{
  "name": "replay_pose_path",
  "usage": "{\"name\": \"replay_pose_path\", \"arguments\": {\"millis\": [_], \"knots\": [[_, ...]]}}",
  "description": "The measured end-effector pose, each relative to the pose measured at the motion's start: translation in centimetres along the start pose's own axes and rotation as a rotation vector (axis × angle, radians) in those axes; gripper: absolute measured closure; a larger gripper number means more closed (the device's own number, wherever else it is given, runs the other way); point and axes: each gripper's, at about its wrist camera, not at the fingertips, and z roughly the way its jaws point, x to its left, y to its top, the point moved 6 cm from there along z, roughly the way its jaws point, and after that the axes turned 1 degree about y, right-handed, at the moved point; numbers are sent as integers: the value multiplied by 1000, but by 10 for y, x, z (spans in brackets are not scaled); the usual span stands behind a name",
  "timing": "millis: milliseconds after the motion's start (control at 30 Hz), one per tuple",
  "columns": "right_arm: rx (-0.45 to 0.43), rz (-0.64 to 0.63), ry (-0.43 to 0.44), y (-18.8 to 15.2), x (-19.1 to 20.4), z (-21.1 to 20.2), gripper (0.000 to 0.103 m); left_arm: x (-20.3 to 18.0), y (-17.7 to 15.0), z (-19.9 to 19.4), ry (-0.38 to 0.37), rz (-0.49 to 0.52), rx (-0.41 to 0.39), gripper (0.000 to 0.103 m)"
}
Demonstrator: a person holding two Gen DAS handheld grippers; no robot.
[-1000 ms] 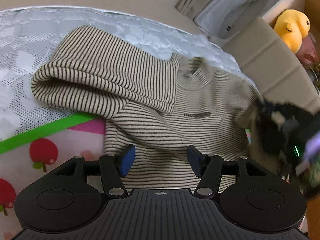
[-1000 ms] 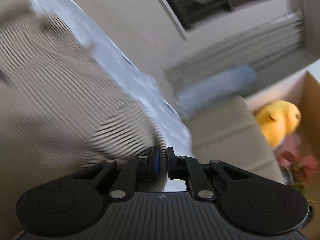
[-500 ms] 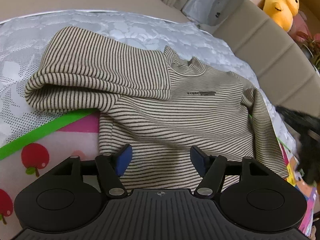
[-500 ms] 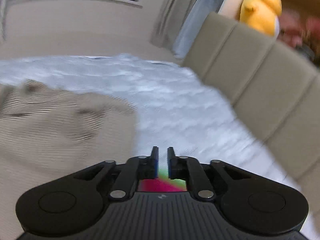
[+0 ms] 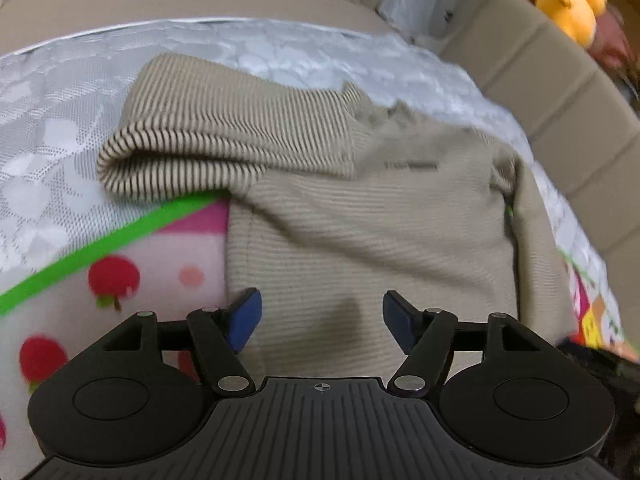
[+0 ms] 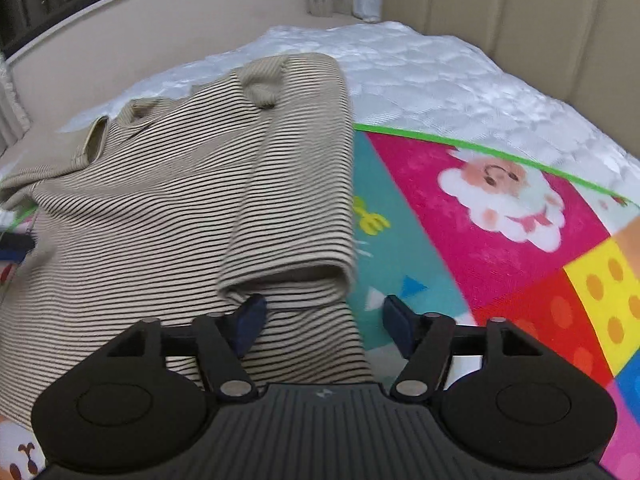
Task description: Fold clothes
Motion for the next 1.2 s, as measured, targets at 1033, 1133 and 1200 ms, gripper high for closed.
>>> {"name": "replay_pose_path", "arguments": {"millis": [1033, 1133, 1200], "knots": [[33, -139, 123, -76, -9, -117, 79, -59, -19, -76, 258, 469, -185, 32], [37, -107, 129, -76, -15, -112, 74, -67, 7, -50, 367, 603, -274, 32], [38, -86, 137, -74, -20, -110, 74, -76, 18, -26, 389, 651, -287, 31]]}}
